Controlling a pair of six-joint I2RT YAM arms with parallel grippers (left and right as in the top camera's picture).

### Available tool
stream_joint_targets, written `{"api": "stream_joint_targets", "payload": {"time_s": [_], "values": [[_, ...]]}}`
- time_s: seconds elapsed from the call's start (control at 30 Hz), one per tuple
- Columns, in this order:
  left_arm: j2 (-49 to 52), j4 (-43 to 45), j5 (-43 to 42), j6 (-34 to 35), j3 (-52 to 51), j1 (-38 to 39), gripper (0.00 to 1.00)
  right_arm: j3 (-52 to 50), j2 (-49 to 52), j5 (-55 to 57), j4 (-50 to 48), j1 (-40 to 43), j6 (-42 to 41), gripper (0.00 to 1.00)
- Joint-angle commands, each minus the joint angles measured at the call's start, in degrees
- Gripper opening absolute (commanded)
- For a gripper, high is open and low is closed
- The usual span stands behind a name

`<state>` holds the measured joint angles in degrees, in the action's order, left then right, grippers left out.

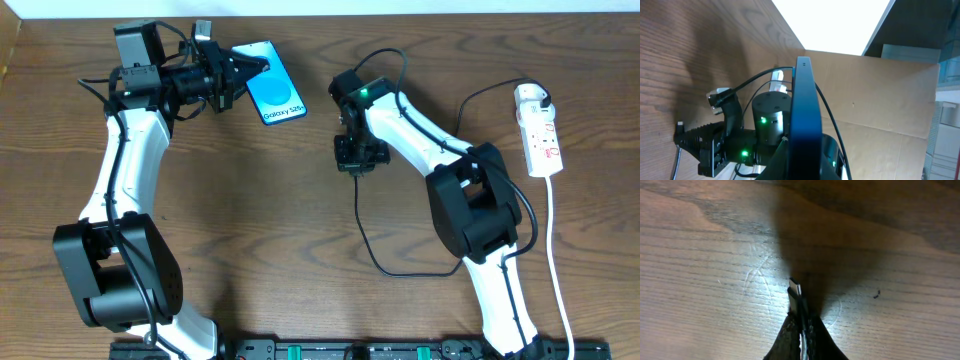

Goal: Plug charger to phone and switch on socket
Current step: 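Close the right gripper on the USB-C connector and lift it, then carry the connector up toward the phone's bottom port held by left gripper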

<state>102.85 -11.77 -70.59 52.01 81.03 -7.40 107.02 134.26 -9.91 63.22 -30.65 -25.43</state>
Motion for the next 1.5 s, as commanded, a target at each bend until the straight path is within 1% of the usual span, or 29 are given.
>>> {"api": "stream_joint_targets", "payload": {"time_s": [0.0, 0.1, 0.33, 0.5, 0.6, 0.67, 0.7, 0.83, 1.03, 1.2, 1.27, 1.37, 1.47], "values": [[-1.4, 0.3, -2.3, -0.9, 0.5, -0.1, 0.08, -0.6, 3.3, -3.1, -1.5, 0.7, 2.6, 0.01], [-1.4, 0.3, -2.4, -0.9, 0.5, -0.1, 0.07, -0.5, 1.6, -8.7, -3.2, 1.4, 8.2, 0.01], [-1.4, 0.3, -4.1, -1.0, 0.5, -0.1, 0.07, -0.5, -5.6, -28.3, -6.7, 5.2, 19.4, 0.01], [-1.4, 0.4, -5.2, -1.0, 0.5, -0.1, 0.07, -0.5, -11.5, -32.0, -6.2, 8.3, 22.7, 0.01], [-1.4, 0.6, -5.5, -0.9, 0.5, -0.1, 0.07, -0.5, -15.5, -36.0, -4.2, 9.4, 28.7, 0.01], [-1.4, 0.9, -5.7, -1.0, 0.5, -0.1, 0.07, -0.5, -17.4, -37.3, -3.0, 9.7, 30.8, 0.01], [-1.4, 2.4, -7.1, -1.0, 0.5, -0.1, 0.07, -0.5, -19.1, -38.9, -1.7, 9.7, 32.7, 0.01], [-1.4, 7.7, -10.1, -0.9, 0.5, 0.2, 0.07, -0.5, -20.8, -43.8, -0.2, 9.7, 36.1, 0.01], [-1.4, 15.3, -12.8, -1.0, 0.5, 0.7, 0.07, -0.6, -20.8, -55.7, -0.3, 9.6, 41.2, 0.01], [-1.4, 20.8, -13.0, -0.5, 0.5, 1.3, 0.07, -0.6, -20.8, -62.5, -3.8, 9.6, 41.8, 0.01], [-1.4, 23.6, -13.0, 1.3, 0.5, 1.7, 0.07, -0.6, -20.8, -64.3, -5.6, 9.6, 41.7, 0.01], [-1.4, 30.9, -12.1, 7.3, 0.5, 2.4, 0.07, -0.6, -20.8, -65.5, -7.9, 9.6, 40.0, 0.01], [-1.4, 36.3, -10.3, 12.7, 0.5, 2.3, 0.07, -0.6, -20.8, -65.6, -9.2, 9.6, 38.9, 0.01]]}}
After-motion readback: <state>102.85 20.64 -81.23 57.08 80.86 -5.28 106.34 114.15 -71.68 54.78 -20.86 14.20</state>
